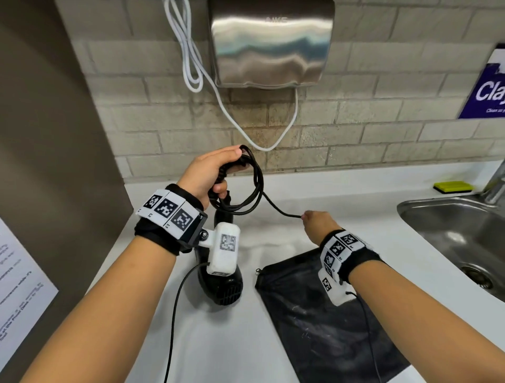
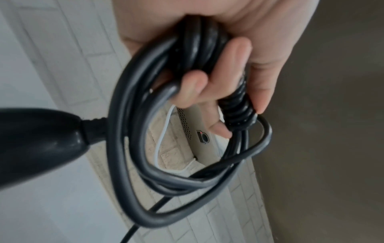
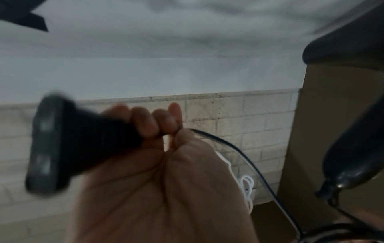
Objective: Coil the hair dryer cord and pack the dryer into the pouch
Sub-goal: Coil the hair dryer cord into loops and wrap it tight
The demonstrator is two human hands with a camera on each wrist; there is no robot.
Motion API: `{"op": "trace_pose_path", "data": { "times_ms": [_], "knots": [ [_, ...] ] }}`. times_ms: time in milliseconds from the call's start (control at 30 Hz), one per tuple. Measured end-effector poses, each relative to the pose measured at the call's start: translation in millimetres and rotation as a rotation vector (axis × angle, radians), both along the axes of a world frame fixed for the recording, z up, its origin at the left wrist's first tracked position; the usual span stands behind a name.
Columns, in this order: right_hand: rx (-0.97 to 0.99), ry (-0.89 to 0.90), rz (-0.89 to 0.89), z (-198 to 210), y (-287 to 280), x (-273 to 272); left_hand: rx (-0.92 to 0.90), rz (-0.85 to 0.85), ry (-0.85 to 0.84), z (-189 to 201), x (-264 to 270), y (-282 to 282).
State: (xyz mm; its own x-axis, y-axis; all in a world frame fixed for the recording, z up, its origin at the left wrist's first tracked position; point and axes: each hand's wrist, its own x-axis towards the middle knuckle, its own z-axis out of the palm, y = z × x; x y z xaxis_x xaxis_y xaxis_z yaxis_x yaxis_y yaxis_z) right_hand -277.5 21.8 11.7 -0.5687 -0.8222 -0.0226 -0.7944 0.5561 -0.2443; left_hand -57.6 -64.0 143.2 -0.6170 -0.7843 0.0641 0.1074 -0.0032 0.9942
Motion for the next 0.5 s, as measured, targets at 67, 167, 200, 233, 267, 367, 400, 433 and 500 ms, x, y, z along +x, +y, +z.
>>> {"op": "trace_pose_path", "data": {
  "times_ms": [67,167,200,233,267,367,400,433,500],
  "knots": [
    [0.007,-0.004,-0.004,4,-3,5,-0.029,-0.049,0.004,1,3,1],
    [-0.225,-0.115,-0.038,25,-5,18,-0.07,-0.091,0.015,4,8,1],
    [-0.392,-0.175,-0.005,35,-6,26,-0.078,-0.101,0.017,4,10,1],
    [-0.588,-0.238,0.054,49,-5,38,-0.087,-0.108,0.012,5,11,1],
    [-0.783,-0.286,0.13,63,-3,52,-0.099,-0.11,0.001,4,12,0],
    [-1.083,-0.349,0.423,101,0,93,-0.148,-0.108,-0.022,4,13,-2],
    [-1.097,-0.358,0.493,107,-1,102,-0.169,-0.11,-0.021,3,13,-2],
    [-1.092,-0.352,0.535,111,-2,108,-0.186,-0.113,-0.016,3,13,-3],
    [-1.071,-0.319,0.547,114,-7,116,-0.206,-0.115,-0.012,4,13,-4]
  ]
}}
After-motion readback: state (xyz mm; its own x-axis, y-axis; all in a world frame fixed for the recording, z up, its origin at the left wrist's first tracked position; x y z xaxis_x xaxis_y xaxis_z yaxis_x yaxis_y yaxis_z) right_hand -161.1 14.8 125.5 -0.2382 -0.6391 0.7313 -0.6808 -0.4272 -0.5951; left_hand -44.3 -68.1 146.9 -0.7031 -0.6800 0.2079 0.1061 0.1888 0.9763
